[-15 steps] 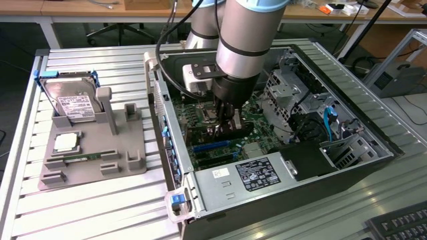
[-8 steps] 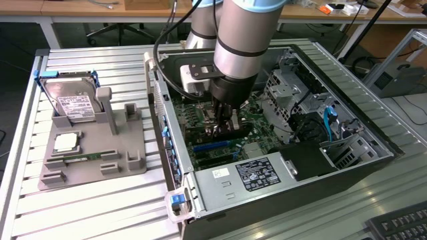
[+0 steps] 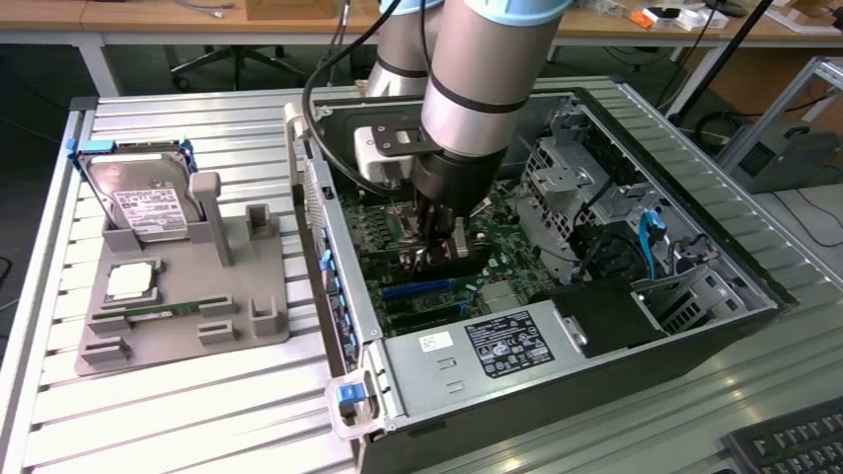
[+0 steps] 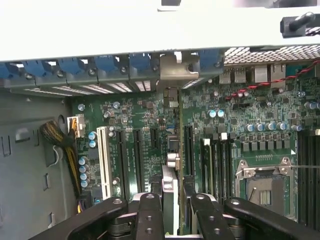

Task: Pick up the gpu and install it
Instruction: 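Insert the gpu into the slot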

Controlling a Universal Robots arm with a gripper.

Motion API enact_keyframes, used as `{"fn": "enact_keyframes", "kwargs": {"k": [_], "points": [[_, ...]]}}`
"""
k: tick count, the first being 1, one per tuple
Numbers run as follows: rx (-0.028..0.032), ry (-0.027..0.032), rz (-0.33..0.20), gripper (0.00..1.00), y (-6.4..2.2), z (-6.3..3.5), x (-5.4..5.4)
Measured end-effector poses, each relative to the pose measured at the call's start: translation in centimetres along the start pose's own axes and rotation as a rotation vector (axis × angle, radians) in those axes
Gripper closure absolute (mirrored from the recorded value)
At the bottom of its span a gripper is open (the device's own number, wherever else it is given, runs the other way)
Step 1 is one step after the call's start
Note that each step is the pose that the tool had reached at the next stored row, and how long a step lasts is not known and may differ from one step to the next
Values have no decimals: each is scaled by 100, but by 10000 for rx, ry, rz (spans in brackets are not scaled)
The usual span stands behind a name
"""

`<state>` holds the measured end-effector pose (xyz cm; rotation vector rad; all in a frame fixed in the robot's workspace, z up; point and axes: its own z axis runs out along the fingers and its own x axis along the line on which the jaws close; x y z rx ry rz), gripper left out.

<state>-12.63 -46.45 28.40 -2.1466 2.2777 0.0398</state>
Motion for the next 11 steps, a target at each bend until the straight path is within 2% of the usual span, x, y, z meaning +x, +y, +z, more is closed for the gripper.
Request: {"fn": "enact_keyframes", "kwargs": {"k": [1, 3, 4, 11], "points": [[-48, 3, 2, 73, 1, 1, 0], [-186, 9, 5, 73, 0, 4, 0], [-214, 12, 6, 73, 1, 4, 0], [-215, 12, 6, 73, 0, 6, 0]]}}
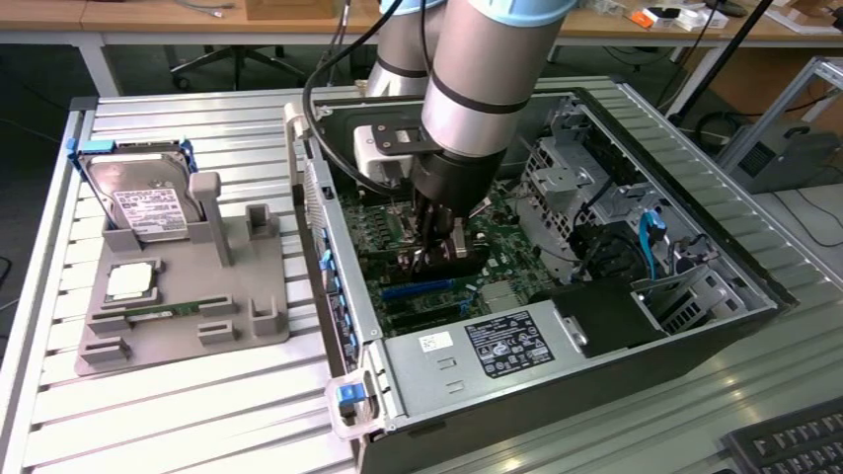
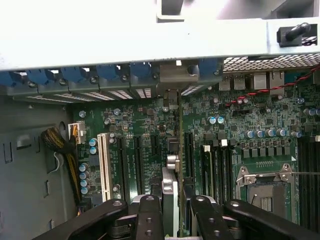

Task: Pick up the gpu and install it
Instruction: 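Insert the gpu into the slot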

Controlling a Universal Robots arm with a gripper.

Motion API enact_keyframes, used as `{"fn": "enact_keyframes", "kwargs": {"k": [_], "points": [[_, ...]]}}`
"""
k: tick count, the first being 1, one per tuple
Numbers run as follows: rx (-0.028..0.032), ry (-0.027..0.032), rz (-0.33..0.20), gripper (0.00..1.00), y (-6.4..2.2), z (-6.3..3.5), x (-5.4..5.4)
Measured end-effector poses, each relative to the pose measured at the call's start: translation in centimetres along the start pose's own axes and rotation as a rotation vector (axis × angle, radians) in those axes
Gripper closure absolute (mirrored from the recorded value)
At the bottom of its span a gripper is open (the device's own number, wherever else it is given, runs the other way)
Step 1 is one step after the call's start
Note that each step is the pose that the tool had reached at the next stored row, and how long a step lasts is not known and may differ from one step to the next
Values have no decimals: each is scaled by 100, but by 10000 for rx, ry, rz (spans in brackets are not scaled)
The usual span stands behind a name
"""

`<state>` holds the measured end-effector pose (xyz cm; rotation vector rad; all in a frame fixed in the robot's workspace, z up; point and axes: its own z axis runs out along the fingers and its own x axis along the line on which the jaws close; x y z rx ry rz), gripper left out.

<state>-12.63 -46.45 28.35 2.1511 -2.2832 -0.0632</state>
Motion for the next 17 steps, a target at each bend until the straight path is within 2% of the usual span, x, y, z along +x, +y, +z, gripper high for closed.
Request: {"fn": "enact_keyframes", "kwargs": {"k": [17], "points": [[0, -1, 5, 73, -23, 74, 41]]}}
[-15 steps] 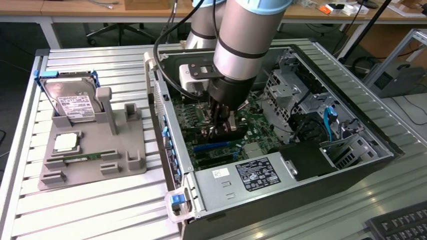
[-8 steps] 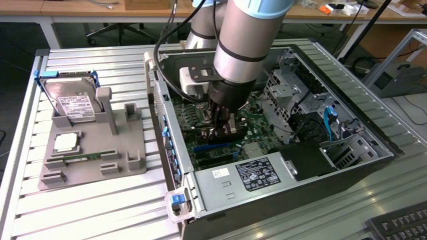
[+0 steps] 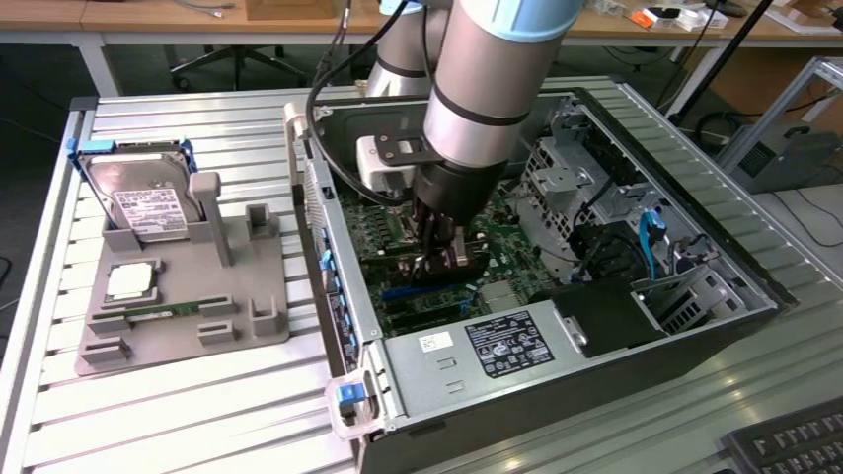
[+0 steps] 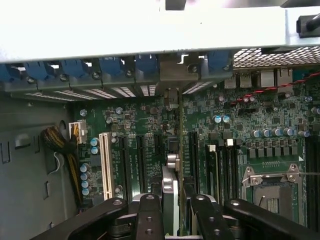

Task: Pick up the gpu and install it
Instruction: 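Insert the gpu into the slot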

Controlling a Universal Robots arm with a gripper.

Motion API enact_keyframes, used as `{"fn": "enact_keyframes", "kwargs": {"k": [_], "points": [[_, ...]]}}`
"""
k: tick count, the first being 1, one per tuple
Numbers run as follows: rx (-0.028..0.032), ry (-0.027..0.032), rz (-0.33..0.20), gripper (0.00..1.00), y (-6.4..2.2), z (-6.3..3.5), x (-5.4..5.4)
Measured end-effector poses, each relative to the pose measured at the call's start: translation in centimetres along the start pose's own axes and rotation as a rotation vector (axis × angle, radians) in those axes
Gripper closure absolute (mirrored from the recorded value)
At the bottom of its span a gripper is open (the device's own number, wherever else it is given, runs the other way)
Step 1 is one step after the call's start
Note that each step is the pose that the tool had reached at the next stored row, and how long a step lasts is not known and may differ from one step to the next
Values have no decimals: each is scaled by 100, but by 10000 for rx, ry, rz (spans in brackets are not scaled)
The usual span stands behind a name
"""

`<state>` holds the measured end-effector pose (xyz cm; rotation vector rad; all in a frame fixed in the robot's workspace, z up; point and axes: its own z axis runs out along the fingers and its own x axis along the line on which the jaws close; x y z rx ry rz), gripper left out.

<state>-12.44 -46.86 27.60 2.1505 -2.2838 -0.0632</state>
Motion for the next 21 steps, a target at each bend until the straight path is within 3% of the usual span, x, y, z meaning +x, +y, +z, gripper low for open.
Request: {"fn": "enact_keyframes", "kwargs": {"k": [21], "points": [[1, -3, 0, 73, -45, 36, -20]]}}
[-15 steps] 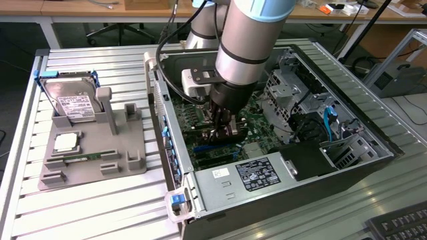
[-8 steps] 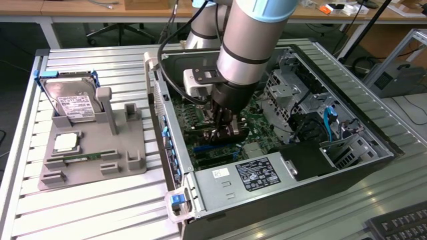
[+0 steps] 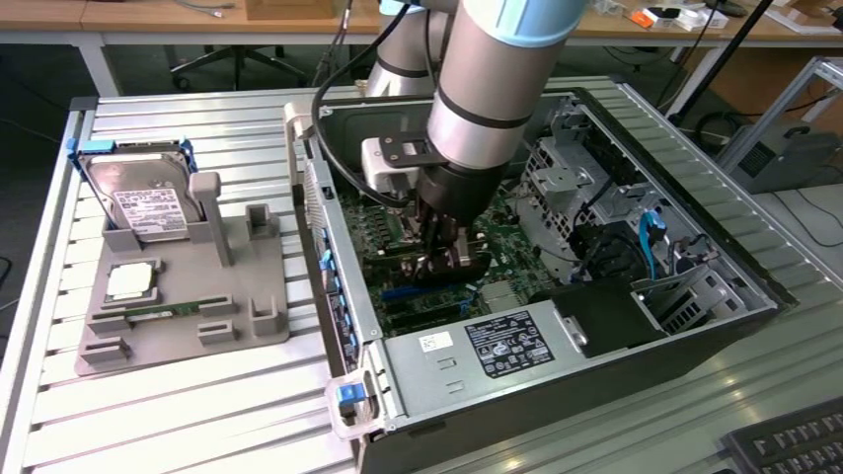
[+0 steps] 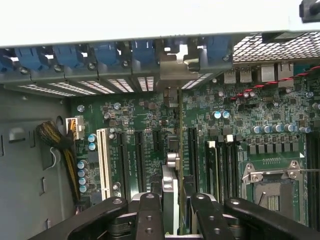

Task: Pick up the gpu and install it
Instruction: 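Insert the gpu into the slot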

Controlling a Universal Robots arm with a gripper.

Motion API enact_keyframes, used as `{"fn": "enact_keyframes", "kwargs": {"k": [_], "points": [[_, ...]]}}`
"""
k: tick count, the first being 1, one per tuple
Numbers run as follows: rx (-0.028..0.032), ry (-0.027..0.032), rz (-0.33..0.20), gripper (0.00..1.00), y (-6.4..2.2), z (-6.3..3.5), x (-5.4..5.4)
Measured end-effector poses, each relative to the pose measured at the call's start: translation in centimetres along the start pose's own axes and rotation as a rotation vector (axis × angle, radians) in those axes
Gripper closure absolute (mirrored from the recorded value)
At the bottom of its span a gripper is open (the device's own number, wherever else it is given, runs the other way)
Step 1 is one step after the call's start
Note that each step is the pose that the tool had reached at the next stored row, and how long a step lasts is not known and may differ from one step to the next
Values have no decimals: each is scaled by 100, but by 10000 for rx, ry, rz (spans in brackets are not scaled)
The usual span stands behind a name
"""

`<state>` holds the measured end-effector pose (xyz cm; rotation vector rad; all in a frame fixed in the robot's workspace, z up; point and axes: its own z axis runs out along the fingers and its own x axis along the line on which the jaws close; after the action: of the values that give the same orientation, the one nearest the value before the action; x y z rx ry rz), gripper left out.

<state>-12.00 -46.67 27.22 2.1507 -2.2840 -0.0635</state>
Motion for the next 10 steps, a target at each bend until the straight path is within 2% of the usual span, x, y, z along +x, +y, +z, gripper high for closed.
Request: {"fn": "enact_keyframes", "kwargs": {"k": [10], "points": [[-1, 1, 0, 73, 14, 33, -2]]}}
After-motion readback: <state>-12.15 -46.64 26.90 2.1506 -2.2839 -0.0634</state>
